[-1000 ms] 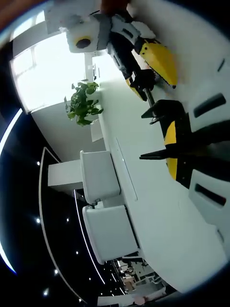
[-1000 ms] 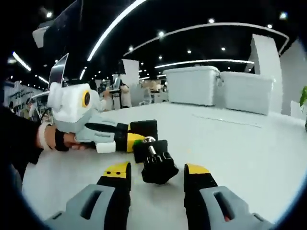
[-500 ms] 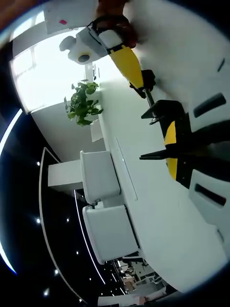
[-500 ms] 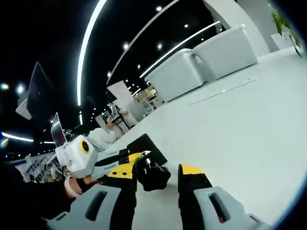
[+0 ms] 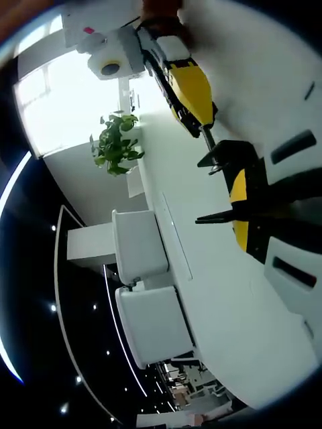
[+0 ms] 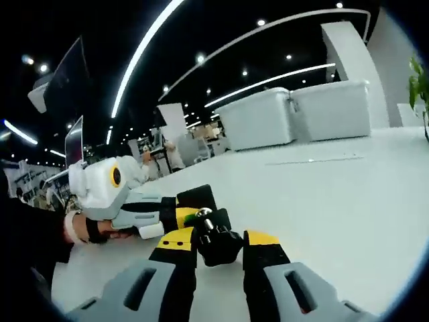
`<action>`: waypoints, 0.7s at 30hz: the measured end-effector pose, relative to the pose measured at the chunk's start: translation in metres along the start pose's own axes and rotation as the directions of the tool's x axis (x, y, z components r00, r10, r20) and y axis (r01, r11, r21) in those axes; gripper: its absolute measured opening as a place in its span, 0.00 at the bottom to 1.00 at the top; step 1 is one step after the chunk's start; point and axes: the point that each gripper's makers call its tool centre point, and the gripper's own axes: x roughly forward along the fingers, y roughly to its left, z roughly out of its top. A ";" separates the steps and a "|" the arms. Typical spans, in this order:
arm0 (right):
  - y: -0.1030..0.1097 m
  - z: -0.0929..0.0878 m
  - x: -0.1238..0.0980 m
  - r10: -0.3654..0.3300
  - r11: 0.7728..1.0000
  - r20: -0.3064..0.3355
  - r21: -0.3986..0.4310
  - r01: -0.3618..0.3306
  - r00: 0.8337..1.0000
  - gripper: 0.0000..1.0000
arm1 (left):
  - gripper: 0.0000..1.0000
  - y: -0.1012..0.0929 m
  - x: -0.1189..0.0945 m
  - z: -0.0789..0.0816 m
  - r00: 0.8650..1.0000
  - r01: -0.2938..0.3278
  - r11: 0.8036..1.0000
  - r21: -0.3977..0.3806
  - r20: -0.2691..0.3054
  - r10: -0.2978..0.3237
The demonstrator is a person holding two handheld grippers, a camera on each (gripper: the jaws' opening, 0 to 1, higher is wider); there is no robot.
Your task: Clamp the fixed fixture on the desktop, loosen the retaining clip, secure it to the edge of the desk, and tighten the retaining clip.
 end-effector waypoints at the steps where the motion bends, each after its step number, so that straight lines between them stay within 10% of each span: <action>1: 0.001 0.001 0.000 -0.014 0.997 0.012 -0.080 0.015 1.000 0.25 | 0.06 0.000 0.000 0.000 1.000 0.001 1.000 0.000 0.000 -0.001; 7: 0.008 0.002 0.001 -0.066 0.888 0.041 -0.454 0.077 0.997 0.24 | 0.06 0.001 0.000 -0.001 1.000 -0.001 1.000 -0.003 -0.001 0.001; 10: 0.015 0.005 0.004 -0.077 0.771 0.052 -0.630 0.092 0.996 0.24 | 0.06 0.003 0.001 -0.001 1.000 -0.003 1.000 -0.003 -0.001 0.003; 12: 0.020 0.006 0.002 -0.081 0.735 0.072 -0.670 0.109 0.994 0.24 | 0.06 0.004 0.001 -0.001 1.000 -0.006 1.000 -0.004 -0.002 0.006; 17: 0.007 0.005 0.001 -0.103 0.765 0.063 -0.633 0.119 0.993 0.24 | 0.06 0.004 0.003 -0.001 1.000 -0.005 1.000 -0.002 -0.002 0.005; 21: 0.004 0.003 0.000 -0.094 0.837 0.042 -0.537 0.101 0.995 0.25 | 0.06 0.004 0.003 -0.001 1.000 -0.004 1.000 -0.002 -0.001 0.004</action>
